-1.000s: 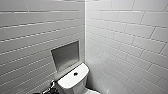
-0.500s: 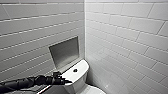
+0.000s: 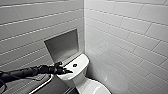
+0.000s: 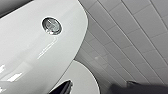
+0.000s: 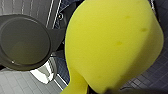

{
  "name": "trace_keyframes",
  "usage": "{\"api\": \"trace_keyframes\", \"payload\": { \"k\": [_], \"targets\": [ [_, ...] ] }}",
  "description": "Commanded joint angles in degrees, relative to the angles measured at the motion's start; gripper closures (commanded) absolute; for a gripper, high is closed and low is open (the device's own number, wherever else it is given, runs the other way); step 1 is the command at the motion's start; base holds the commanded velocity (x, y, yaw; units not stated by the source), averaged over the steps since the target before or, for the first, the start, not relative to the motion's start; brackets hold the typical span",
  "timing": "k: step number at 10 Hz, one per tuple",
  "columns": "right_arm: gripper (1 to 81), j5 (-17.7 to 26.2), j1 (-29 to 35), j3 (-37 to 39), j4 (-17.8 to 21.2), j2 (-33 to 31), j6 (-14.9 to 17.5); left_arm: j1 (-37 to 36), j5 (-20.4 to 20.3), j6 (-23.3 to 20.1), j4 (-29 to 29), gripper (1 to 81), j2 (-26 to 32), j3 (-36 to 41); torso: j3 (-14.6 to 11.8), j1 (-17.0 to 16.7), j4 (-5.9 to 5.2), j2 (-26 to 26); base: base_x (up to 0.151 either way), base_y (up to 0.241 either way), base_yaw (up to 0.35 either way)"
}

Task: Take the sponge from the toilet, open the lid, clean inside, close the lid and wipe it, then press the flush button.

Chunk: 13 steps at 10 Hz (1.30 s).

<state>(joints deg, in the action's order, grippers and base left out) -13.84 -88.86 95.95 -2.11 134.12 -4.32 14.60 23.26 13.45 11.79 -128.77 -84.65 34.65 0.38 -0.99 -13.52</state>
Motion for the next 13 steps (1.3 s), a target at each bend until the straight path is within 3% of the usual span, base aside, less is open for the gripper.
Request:
{"api": "trace_keyframes", "payload": {
  "k": [1,2,3,5,9,10,13],
  "targets": [
    [81.1,3.64,0.3,-2.01,0.35,-1.9,0.01,-10.86,5.21,1.41,0.34,1.0,-0.79,-3.24,3.0,0.0,0.0,0.0,0.0,0.0,0.0],
    [81.1,3.64,0.3,-2.01,0.35,-1.9,0.01,-12.17,6.35,1.67,0.34,1.0,-2.28,-5.08,4.37,0.02,0.0,0.02,0.0,0.0,0.0],
    [81.1,3.64,0.3,-2.01,0.35,-1.9,0.01,-13.58,7.24,1.76,0.34,1.0,-3.69,-6.66,2.62,0.02,0.0,0.05,0.0,0.0,0.0],
    [81.1,3.64,0.39,-2.01,0.35,-1.81,0.01,-16.4,9.08,2.46,0.25,1.0,-6.76,-9.74,3.89,0.05,0.0,0.09,0.0,0.0,0.0],
    [81.1,3.64,0.3,-2.01,0.44,-1.55,0.01,-18.68,11.19,2.73,-0.45,1.0,-11.34,-16.24,3.98,0.07,0.0,0.11,0.0,0.0,0.0],
    [81.1,3.64,0.3,-2.01,0.44,-1.46,0.01,-19.04,11.28,2.73,-0.63,81.1,-12.13,-17.65,3.98,0.07,0.0,0.11,0.0,0.0,0.0],
    [81.1,3.64,0.3,-2.01,0.44,-1.2,0.01,-20.01,12.51,2.73,-1.68,81.1,-17.39,-25.12,3.98,0.07,0.0,0.11,0.0,0.0,0.0]
  ]
}}
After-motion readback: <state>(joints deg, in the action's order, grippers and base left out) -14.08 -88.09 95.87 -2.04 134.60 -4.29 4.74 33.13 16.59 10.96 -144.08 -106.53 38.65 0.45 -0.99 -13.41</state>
